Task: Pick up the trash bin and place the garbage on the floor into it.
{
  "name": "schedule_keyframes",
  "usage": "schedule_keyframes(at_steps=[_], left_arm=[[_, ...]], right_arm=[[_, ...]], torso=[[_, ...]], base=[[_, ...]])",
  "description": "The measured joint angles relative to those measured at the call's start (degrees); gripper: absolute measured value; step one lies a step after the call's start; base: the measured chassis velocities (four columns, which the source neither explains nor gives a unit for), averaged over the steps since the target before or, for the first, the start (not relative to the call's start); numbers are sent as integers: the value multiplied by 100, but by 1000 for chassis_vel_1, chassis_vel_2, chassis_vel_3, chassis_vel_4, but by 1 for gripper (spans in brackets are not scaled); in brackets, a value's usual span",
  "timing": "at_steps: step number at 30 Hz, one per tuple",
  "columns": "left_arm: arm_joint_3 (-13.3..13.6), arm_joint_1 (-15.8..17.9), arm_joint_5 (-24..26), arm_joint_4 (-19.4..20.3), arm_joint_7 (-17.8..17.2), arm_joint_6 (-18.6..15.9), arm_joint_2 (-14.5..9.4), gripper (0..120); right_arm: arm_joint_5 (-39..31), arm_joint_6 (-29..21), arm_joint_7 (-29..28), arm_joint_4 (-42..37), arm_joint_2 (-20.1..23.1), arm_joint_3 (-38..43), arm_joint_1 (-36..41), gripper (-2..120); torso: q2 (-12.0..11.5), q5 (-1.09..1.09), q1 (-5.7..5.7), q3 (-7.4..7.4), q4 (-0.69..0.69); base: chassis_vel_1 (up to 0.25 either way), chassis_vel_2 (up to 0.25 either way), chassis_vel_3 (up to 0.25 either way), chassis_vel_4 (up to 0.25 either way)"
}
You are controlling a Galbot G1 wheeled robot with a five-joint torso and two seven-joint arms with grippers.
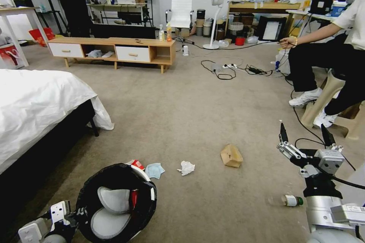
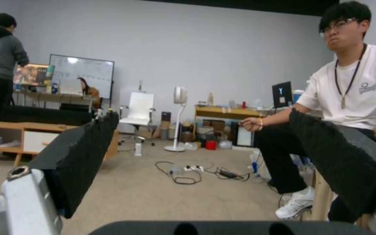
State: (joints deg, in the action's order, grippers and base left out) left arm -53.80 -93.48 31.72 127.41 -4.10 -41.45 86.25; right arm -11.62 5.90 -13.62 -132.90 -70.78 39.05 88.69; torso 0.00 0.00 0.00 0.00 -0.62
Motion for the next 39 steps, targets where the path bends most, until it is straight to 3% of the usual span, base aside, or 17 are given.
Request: schedule_keyframes(at_steps=[39], left_arm=[[-79,30,-2,-101,-19,11,-21,2]], right_arm=[[-81,225,131,133,-59,3,-5,100]], torso=[[0,0,0,0,-1]], base=[[0,0,0,0]])
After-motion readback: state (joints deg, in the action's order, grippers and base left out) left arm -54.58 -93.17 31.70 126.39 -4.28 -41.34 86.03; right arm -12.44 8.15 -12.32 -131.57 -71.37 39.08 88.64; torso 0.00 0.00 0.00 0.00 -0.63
